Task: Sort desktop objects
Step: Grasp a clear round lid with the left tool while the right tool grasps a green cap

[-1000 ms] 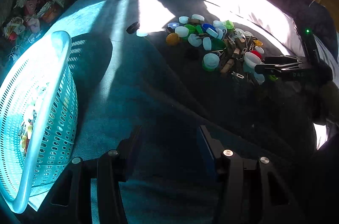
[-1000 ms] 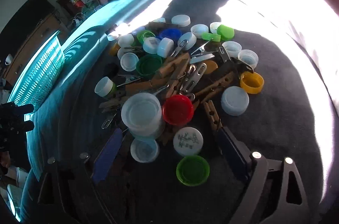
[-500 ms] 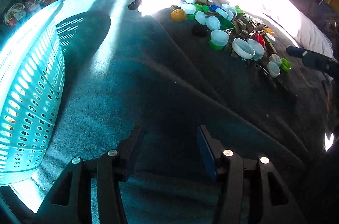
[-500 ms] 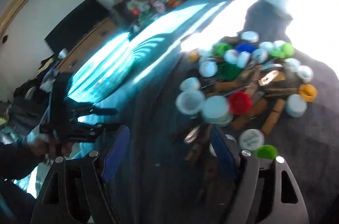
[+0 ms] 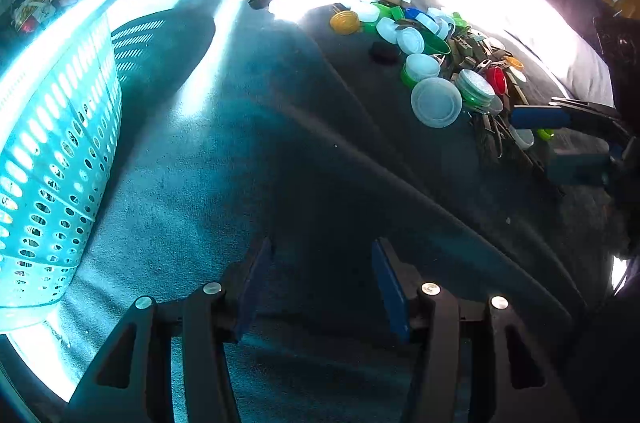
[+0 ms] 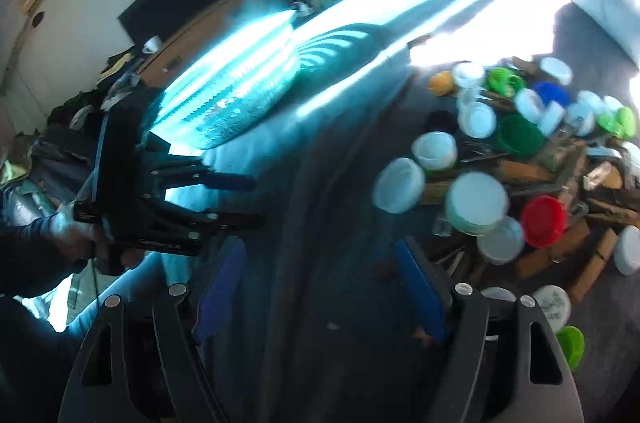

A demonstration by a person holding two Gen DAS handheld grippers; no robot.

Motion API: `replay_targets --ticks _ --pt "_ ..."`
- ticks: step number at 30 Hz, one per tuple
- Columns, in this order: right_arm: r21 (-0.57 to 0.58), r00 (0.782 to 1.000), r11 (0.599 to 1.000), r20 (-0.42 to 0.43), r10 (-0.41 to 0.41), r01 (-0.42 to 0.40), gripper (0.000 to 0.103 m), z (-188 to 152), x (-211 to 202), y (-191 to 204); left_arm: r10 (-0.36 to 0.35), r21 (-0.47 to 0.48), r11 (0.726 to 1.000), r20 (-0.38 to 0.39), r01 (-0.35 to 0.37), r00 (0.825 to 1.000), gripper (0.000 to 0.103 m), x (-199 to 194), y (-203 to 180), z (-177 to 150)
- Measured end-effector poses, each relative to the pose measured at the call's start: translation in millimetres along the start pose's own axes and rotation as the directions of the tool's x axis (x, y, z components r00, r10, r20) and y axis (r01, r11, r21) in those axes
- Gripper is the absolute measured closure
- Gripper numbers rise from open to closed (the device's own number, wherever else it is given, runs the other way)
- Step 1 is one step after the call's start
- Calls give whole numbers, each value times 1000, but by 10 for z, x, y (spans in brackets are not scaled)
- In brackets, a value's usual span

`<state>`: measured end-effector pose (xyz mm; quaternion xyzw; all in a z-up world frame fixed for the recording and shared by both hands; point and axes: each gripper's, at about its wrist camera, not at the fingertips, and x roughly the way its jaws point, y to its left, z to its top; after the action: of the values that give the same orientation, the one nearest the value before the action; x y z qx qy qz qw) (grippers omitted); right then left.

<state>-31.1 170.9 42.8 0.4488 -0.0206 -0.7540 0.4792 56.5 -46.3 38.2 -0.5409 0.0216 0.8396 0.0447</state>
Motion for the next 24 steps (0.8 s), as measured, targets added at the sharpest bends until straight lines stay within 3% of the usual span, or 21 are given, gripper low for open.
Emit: replay_targets --ticks 3,8,15,19,24 --pt "96 990 987 50 -132 126 25 -62 -166 -255 -33 56 998 28 32 999 49 -28 -74 83" --pt "201 943 951 189 -275 237 25 -246 -671 -397 -115 192 978 165 82 980 49 -33 -361 354" --pt "358 912 894 203 -355 268 25 -728 -841 -617 -185 144 977 188 160 965 49 451 -513 817" --pt "364 901 881 195 -389 302 25 -876 -829 -616 -200 168 971 169 171 965 49 569 -580 822" --pt "315 901 889 175 -398 331 26 -859 -726 -574 -216 138 972 198 191 956 49 532 -575 808"
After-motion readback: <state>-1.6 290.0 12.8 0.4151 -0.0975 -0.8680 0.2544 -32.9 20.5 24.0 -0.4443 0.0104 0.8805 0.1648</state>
